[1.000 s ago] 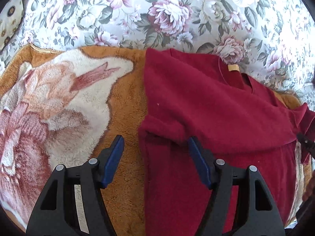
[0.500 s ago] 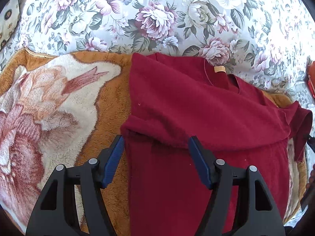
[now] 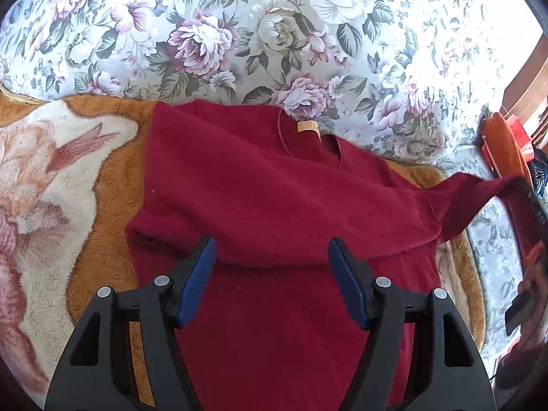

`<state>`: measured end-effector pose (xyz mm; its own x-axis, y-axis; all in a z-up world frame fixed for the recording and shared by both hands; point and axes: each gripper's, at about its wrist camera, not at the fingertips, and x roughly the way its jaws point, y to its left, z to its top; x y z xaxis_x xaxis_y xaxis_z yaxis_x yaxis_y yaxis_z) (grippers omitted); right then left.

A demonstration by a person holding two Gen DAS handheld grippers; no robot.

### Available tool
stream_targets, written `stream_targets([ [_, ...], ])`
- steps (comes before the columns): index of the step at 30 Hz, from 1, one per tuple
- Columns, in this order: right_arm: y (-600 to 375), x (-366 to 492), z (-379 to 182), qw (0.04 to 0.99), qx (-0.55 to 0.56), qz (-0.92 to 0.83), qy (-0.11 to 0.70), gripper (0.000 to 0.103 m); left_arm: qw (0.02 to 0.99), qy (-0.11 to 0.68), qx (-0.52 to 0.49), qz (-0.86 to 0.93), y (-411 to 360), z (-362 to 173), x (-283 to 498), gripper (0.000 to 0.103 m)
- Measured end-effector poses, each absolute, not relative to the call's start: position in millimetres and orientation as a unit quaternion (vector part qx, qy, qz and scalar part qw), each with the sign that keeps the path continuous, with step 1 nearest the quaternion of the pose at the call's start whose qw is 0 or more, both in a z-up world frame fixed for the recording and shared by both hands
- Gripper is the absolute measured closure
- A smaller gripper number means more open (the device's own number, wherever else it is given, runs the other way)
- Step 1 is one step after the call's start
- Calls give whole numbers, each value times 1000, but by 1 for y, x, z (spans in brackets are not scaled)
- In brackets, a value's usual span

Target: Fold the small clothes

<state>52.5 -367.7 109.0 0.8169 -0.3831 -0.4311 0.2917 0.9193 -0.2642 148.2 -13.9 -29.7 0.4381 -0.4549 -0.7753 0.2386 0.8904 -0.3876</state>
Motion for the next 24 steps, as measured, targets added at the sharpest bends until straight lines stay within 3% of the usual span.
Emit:
stream_targets([
  [5,-249,73,106,961,-172,10,214,96,833,487,-193,-175,24,-31,163,34],
  [7,-199,88,83,945,-196,103,239,96,832,478,-229,-167,39,-31,168,22],
  [9,-167,99,60,928,-207,156,268,96,827,472,-255,-168,47,-34,169,20],
  [11,-164,99,56,925,-172,194,277,88,821,475,-262,-178,47,-36,173,19],
  [13,-185,95,66,937,-108,201,266,68,821,478,-253,-185,42,-37,173,19],
  [14,-200,91,71,943,-82,187,263,53,821,479,-247,-190,37,-37,174,19],
  [15,-218,89,75,948,-56,167,265,49,821,480,-239,-197,31,-37,173,19],
  [24,-334,66,30,915,194,80,344,49,805,519,-169,-233,-22,-50,147,18],
])
